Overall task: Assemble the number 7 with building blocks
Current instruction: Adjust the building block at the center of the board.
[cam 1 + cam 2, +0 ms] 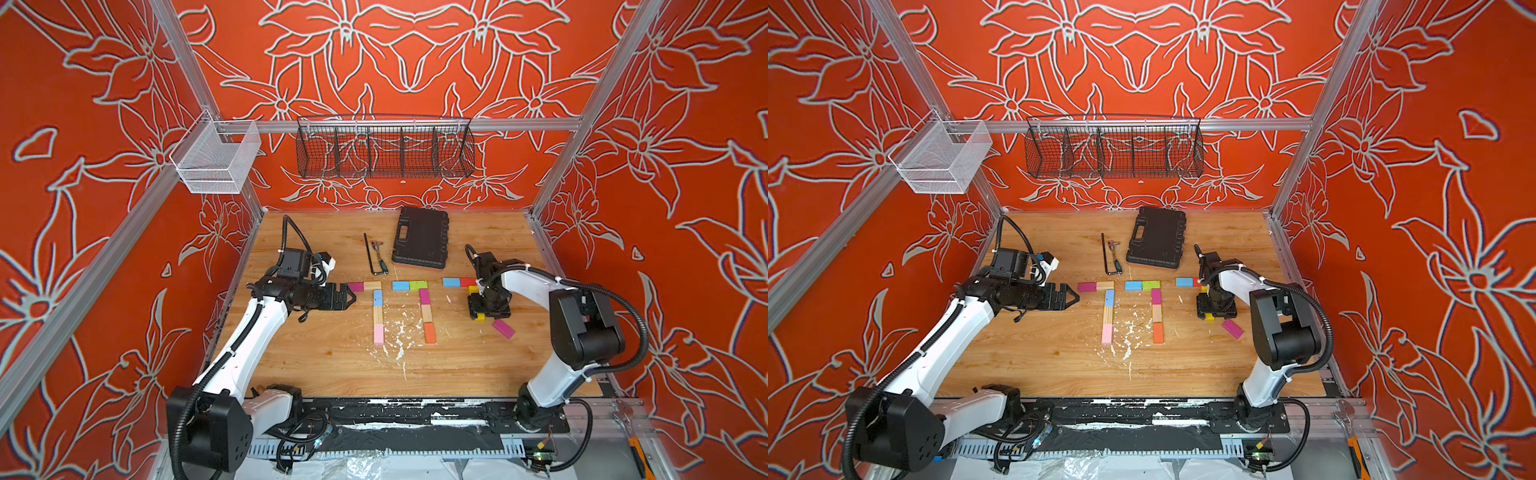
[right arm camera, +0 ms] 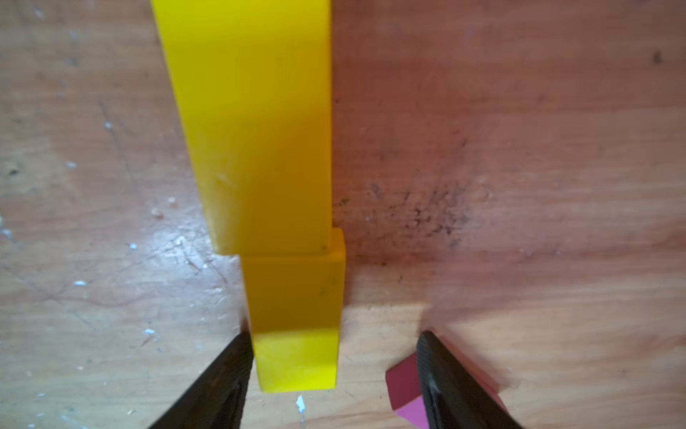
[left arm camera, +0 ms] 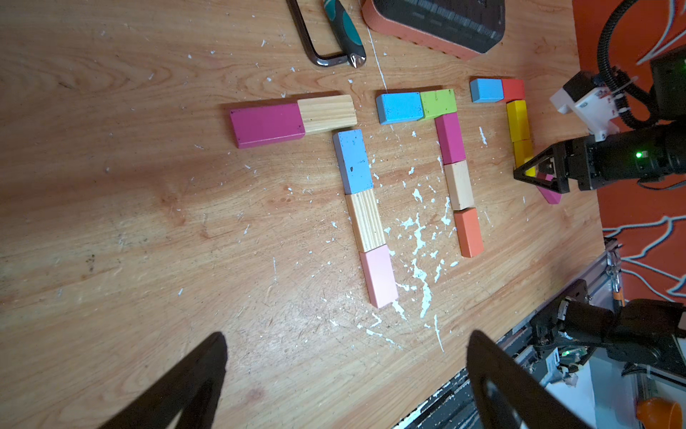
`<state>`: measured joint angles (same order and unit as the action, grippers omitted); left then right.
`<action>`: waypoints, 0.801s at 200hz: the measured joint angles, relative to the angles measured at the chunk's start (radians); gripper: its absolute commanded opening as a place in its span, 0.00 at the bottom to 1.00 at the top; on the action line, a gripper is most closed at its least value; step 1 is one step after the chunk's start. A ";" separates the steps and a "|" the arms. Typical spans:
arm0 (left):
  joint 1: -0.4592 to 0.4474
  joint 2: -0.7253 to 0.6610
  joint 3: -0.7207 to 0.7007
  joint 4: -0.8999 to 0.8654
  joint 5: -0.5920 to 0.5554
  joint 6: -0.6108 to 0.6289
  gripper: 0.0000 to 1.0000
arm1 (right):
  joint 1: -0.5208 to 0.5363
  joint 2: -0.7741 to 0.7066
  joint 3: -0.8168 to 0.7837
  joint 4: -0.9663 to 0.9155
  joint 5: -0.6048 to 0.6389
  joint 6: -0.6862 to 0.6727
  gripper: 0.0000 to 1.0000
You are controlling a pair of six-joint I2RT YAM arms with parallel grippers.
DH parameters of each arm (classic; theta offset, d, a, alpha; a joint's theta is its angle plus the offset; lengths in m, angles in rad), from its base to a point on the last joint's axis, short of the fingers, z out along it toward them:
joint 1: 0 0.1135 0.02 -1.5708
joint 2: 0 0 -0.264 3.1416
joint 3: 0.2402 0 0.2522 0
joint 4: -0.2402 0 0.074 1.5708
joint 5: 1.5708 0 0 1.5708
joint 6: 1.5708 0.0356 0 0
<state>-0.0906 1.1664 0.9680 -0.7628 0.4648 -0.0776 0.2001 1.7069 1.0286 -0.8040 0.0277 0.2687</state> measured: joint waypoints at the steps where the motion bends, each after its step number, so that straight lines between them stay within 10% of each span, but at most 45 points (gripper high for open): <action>1: 0.000 0.000 0.000 0.000 0.000 0.000 0.98 | 0.000 0.000 0.000 0.000 0.000 0.000 0.73; 21: 0.000 0.000 0.000 0.000 0.000 0.000 0.98 | 0.000 -0.013 0.001 -0.011 0.016 0.010 0.97; 160: 0.000 -0.012 0.000 -0.002 0.003 0.000 0.98 | -0.168 -0.094 -0.093 0.018 -0.201 0.058 0.92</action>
<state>-0.0906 1.1542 0.9680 -0.7643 0.4675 -0.0776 0.0322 1.6131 0.9360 -0.7860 -0.1738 0.3267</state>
